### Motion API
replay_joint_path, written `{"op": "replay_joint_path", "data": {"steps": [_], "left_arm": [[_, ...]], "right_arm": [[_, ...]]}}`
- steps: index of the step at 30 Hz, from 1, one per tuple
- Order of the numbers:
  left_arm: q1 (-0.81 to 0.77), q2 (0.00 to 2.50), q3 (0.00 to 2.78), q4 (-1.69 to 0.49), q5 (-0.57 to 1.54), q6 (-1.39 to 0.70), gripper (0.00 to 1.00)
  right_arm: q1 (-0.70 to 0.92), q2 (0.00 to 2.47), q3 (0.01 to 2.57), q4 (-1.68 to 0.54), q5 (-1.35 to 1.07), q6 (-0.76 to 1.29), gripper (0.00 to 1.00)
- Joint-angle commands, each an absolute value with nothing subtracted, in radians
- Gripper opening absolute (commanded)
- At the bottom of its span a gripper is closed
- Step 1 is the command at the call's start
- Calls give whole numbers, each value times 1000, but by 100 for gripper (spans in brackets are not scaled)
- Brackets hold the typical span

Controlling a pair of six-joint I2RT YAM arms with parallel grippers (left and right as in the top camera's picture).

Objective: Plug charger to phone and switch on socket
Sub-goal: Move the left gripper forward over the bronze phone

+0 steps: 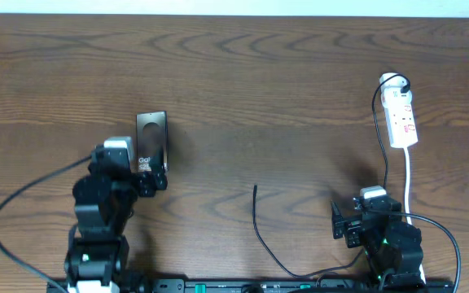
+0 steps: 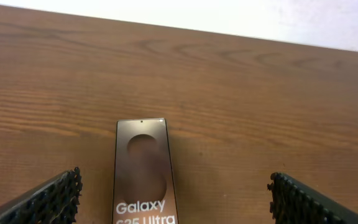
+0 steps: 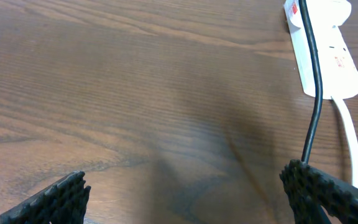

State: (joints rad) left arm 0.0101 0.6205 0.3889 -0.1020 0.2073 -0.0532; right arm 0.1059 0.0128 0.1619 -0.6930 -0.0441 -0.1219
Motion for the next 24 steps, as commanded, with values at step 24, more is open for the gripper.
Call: {"op": "replay_joint_path", "data": {"steps": [24], "left_arm": [[7, 1078, 971, -636, 216, -60, 95]], "right_arm": [[102, 10, 159, -700, -32, -136, 99]]}}
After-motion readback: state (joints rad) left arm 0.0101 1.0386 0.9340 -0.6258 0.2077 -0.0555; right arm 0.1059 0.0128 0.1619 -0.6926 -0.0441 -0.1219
